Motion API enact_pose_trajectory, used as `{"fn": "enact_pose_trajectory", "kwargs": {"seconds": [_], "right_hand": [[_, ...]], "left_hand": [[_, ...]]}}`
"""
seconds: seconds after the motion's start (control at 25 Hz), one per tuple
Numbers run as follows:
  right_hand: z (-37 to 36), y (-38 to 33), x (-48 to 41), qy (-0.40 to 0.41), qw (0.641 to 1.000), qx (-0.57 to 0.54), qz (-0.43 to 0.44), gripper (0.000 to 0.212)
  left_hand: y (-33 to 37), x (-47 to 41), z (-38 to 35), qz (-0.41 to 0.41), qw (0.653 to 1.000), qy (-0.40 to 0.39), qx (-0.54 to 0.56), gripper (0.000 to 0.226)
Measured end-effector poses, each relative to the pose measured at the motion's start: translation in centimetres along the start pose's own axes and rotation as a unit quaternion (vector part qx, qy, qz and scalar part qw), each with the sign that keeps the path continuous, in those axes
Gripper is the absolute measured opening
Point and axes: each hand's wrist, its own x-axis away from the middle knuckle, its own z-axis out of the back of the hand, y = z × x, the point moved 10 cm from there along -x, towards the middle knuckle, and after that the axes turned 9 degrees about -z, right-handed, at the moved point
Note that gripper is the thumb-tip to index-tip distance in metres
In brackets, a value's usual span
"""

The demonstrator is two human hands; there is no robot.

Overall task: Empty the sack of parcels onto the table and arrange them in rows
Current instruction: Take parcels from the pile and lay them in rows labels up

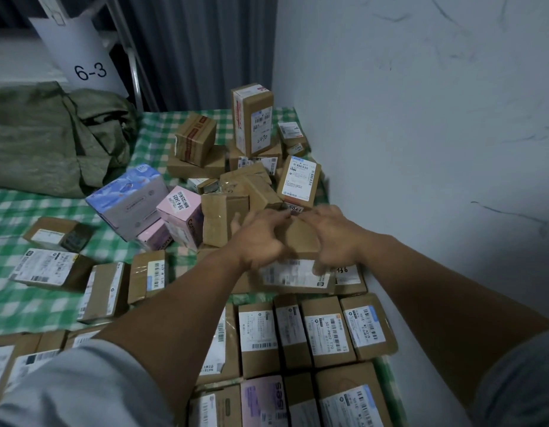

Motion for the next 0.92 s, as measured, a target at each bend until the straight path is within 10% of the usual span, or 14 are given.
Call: {"fn": "enact_pose_trajectory", "kwargs": {"seconds": [0.16, 0.32, 0.92], "right_hand": [[-2.2, 4.4, 0.5, -0.034, 0.891, -0.425, -0.155, 0.062], [-8.9, 5.5, 1.5, -0.129, 0.762, -0.589, -0.235, 0.047], [-13.2, 8.9, -1.8, -0.05, 0.779, -0.541, -0.313, 0.04]], "left_hand": [[-6.4, 0.4, 1.4, 0.135, 0.933, 0.232, 0.241, 0.062], [-6.0, 2.5, -7.2, 0.264, 0.837, 0.074, 0.474, 0.034], [-8.3, -1.7, -13.3, 0.311, 0.796, 0.083, 0.512, 0.034]]}}
